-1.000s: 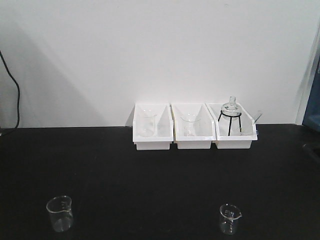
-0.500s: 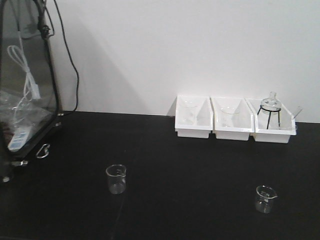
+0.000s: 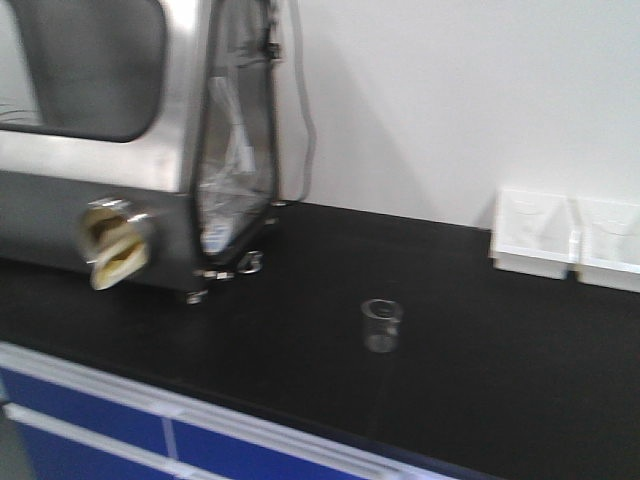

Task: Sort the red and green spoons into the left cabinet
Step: 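Drive the base away from the bench holding both spoons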

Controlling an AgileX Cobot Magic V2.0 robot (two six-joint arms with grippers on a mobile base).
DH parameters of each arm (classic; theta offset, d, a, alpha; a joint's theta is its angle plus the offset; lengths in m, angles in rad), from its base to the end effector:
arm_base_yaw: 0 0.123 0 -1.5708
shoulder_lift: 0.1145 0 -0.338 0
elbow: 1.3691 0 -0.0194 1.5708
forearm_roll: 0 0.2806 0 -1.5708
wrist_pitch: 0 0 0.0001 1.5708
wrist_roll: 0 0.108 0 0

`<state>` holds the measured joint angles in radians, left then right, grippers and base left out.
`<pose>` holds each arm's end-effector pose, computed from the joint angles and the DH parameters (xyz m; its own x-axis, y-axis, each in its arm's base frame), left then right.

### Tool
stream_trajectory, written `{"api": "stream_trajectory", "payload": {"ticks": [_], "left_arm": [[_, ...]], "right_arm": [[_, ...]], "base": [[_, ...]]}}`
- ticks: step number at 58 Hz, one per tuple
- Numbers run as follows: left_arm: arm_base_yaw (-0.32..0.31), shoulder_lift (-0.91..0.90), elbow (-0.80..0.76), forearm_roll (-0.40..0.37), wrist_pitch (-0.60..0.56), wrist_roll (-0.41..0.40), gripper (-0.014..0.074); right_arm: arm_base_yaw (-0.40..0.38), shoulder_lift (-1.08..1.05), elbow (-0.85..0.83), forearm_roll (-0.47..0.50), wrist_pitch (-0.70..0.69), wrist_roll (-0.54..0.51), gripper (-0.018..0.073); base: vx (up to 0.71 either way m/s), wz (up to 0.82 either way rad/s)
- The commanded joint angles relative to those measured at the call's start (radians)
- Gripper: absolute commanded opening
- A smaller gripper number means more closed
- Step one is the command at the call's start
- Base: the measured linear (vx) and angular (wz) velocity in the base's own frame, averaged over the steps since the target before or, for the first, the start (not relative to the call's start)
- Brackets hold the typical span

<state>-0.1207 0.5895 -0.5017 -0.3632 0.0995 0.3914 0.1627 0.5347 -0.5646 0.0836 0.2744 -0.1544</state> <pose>0.1290 -0.0195 0.3508 -0.0882 0.0407 -0.9953 0.1579 0.9871 0.0264 0.1119 0.0209 0.3625 -0.1397 -0.0977 -0.9854 -0.1948 0.9784 -0.0694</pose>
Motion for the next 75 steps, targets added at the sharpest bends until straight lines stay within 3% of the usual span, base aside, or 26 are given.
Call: {"api": "stream_trajectory", "payload": {"ticks": [1,35,75], "left_arm": [[-0.008,-0.001,-0.024,-0.007,-0.079,-0.003,-0.0003],[-0.008,-0.001,-0.024,-0.007,-0.079,-0.003,-0.0003],[-0.008,-0.001,-0.024,-0.007,-0.079,-0.003,-0.0003]], "right_arm": [[-0.005,0.001,-0.026,-0.003,-0.080,-0.006,-0.0004],[-0.005,0.001,-0.026,-0.003,-0.080,-0.006,-0.0004],[-0.005,0.000,-0.026,-0.003,-0.080,-0.006,-0.0004]], "base": [[-0.12,0.71],[-0.04,0.81],[0.19,0.71]]}}
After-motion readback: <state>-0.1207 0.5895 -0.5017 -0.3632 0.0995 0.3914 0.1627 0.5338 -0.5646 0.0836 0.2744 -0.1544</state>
